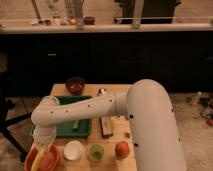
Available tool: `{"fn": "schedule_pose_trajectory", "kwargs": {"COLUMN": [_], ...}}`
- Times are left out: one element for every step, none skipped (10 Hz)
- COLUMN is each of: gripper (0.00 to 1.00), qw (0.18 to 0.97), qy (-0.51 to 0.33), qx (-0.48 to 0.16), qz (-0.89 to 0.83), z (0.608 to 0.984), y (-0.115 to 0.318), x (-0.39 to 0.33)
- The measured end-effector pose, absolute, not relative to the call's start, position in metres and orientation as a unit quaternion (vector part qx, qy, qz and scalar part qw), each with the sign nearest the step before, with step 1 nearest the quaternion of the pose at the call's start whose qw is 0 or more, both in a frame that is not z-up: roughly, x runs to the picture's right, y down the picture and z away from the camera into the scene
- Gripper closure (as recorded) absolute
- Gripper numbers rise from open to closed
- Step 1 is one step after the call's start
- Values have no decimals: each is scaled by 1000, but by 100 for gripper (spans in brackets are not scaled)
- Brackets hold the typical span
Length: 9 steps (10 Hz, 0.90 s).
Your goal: Place banana in red bowl
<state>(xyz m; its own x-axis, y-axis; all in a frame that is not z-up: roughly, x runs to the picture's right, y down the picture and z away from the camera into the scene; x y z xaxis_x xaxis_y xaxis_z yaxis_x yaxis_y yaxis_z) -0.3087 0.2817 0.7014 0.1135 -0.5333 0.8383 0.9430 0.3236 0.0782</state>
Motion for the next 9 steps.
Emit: {"fn": "schedule_pose_trajectory", "kwargs": {"gripper": [96,96,96,98,99,95,85,77,65], "qw": [703,703,703,703,702,702,702,702,702], "qy": [-409,-410,-410,-410,-410,-410,-410,-410,-410], "qx": [-250,-250,-250,-250,-250,-250,-250,-250,-250], "qz": [-525,-525,-525,-525,-526,-526,-526,-526,-526], "z": [701,701,701,701,701,701,701,701,701], "y": [282,282,282,282,282,282,282,282,282], "x": [-309,-309,-309,-309,-310,-310,-310,-310,-310]}}
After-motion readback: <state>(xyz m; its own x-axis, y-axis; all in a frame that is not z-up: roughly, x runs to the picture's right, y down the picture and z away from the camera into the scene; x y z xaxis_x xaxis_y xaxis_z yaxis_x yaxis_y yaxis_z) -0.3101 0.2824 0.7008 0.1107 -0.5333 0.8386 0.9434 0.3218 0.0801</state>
